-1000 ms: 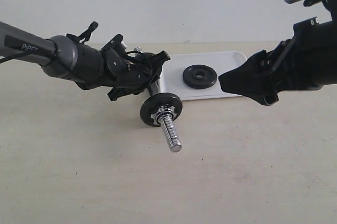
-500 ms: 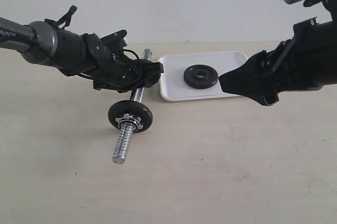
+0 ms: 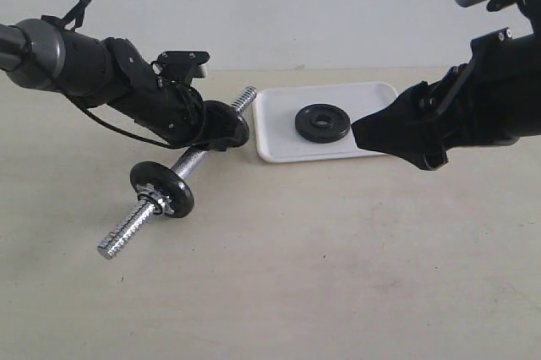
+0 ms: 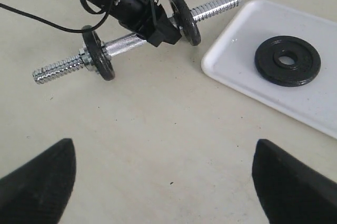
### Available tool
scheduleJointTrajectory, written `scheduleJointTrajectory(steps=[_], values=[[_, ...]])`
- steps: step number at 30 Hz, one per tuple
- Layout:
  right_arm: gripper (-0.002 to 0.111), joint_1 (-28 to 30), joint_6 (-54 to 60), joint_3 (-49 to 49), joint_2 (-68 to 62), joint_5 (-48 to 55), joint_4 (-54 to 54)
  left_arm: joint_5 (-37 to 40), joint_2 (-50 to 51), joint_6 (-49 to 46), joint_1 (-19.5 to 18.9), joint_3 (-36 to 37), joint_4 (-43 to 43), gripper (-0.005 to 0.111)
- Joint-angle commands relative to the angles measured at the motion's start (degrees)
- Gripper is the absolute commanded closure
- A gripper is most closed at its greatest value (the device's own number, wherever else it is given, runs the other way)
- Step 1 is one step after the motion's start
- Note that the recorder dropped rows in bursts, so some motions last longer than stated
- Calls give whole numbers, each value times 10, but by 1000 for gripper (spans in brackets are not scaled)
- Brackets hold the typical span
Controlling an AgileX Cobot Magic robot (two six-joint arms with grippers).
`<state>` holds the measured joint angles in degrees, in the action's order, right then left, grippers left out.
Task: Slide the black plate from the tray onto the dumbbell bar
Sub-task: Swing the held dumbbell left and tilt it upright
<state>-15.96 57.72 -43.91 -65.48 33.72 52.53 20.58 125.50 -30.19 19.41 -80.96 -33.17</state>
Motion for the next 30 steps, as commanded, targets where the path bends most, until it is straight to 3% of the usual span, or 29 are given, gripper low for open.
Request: scheduleJointTrajectory(steps=[1,9,16,30], values=[[26,0,-2,1,1,1,-5,68,9,-61,-2,6,13,102],[26,0,-2,1,1,1,-8,126,2,-200,-2,6,40,102],[26,0,-2,1,1,1,-8,152,2,-179,-2,6,135,102],[26,0,-2,1,1,1,-8,154,2,-156,-2,6,131,102]])
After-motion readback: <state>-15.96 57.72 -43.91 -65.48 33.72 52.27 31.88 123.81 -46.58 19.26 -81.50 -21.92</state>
